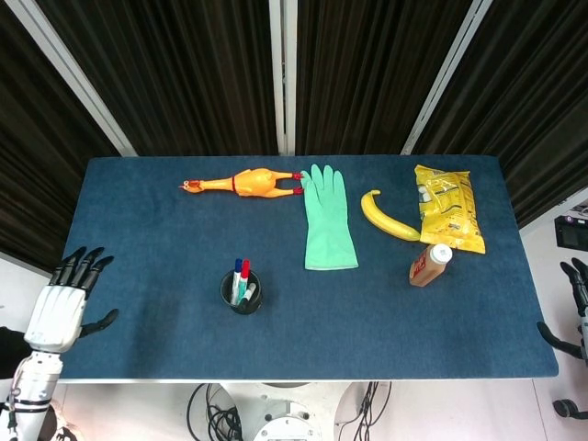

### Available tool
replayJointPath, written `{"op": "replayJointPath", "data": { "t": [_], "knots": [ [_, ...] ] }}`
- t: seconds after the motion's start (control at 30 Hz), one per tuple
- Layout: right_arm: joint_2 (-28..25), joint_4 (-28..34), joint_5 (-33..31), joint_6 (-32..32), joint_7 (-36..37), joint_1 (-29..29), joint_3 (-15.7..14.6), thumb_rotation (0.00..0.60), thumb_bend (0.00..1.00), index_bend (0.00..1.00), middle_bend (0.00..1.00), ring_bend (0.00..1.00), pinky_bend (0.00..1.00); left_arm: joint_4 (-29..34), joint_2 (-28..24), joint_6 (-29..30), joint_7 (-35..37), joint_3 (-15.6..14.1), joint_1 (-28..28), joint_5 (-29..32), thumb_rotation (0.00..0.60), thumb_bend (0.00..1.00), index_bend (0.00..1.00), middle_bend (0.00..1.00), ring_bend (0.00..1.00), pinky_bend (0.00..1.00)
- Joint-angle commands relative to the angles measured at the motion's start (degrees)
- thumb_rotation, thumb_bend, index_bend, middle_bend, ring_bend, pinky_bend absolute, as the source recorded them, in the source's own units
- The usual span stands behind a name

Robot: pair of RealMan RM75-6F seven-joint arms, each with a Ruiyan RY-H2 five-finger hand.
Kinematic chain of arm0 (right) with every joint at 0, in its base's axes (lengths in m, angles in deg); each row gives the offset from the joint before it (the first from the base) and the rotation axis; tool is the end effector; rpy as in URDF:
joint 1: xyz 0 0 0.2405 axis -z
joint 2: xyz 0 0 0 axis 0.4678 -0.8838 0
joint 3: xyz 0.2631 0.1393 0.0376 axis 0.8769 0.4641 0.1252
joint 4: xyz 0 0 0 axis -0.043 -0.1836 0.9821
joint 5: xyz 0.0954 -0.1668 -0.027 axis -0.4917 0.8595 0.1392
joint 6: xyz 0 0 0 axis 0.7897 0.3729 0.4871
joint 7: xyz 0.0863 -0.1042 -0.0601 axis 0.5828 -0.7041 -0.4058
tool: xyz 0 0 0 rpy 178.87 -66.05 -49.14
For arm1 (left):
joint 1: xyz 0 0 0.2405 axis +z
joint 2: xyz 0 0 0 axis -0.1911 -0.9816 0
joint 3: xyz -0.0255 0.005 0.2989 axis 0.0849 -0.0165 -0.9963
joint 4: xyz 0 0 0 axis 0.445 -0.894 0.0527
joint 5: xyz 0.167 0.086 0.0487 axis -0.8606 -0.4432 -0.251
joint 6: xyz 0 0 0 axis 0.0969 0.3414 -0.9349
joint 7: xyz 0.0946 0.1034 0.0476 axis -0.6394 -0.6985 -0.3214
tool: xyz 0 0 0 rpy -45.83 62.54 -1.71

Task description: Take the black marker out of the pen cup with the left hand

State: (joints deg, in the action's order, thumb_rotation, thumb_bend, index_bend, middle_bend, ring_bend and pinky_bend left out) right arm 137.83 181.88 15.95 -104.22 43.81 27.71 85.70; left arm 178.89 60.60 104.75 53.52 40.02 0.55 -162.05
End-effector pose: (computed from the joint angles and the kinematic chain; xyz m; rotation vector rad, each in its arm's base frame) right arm -0.3622 -0.1615 0.2559 1.2664 -0.9627 0.8889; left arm -0.2897 0.2122 0.1701 -1.5103 -0.8339 -1.0399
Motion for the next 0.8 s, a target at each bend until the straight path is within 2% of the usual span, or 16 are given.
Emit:
{"op": "replayJointPath", "data": {
  "t": [0.03, 0.1, 0.2, 0.23, 0.47, 0.8],
  "knots": [
    [-0.1, -0.1, -0.3, 0.2, 0.2, -0.2, 0.3, 0.600, 0.18, 0.00, 0.00, 0.00, 0.00, 2.2, 0.3, -1.4, -0.6, -0.3, -2.0, -3.7, 0.600, 0.17, 0.20, 0.11, 0.03, 0.18],
    [0.0, -0.2, -0.4, 0.8, 0.6, -0.4, 0.3, 0.600, 0.18, 0.00, 0.00, 0.00, 0.00, 2.3, 2.1, -1.7, -1.9, 0.0, -3.3, -6.0, 0.600, 0.18, 0.24, 0.17, 0.07, 0.23],
    [-0.3, 0.0, -0.1, 1.2, 1.2, -0.5, 0.0, 0.600, 0.18, 0.00, 0.00, 0.00, 0.00, 2.7, 5.1, -3.7, -4.2, 0.3, -5.2, -7.2, 0.600, 0.19, 0.33, 0.30, 0.17, 0.30],
    [-0.6, 0.2, 0.1, 1.0, 1.8, -0.5, 0.0, 0.600, 0.18, 0.00, 0.00, 0.00, 0.00, 3.0, 5.8, -4.8, -5.0, 0.4, -5.8, -7.1, 0.600, 0.19, 0.34, 0.31, 0.18, 0.31],
    [-2.4, 0.2, 0.4, -0.8, 3.9, 0.3, 0.4, 0.600, 0.18, 0.00, 0.00, 0.00, 0.00, 7.1, 9.4, -14.0, -14.8, 1.4, -10.3, -2.7, 0.600, 0.19, 0.36, 0.32, 0.21, 0.31],
    [-4.1, 1.5, -0.5, 0.9, 3.9, 0.0, 0.3, 0.600, 0.18, 0.00, 0.00, 0.00, 0.00, 6.2, 16.8, -17.4, -23.4, 1.8, -13.8, -1.6, 0.600, 0.19, 0.37, 0.34, 0.29, 0.37]
  ]
}}
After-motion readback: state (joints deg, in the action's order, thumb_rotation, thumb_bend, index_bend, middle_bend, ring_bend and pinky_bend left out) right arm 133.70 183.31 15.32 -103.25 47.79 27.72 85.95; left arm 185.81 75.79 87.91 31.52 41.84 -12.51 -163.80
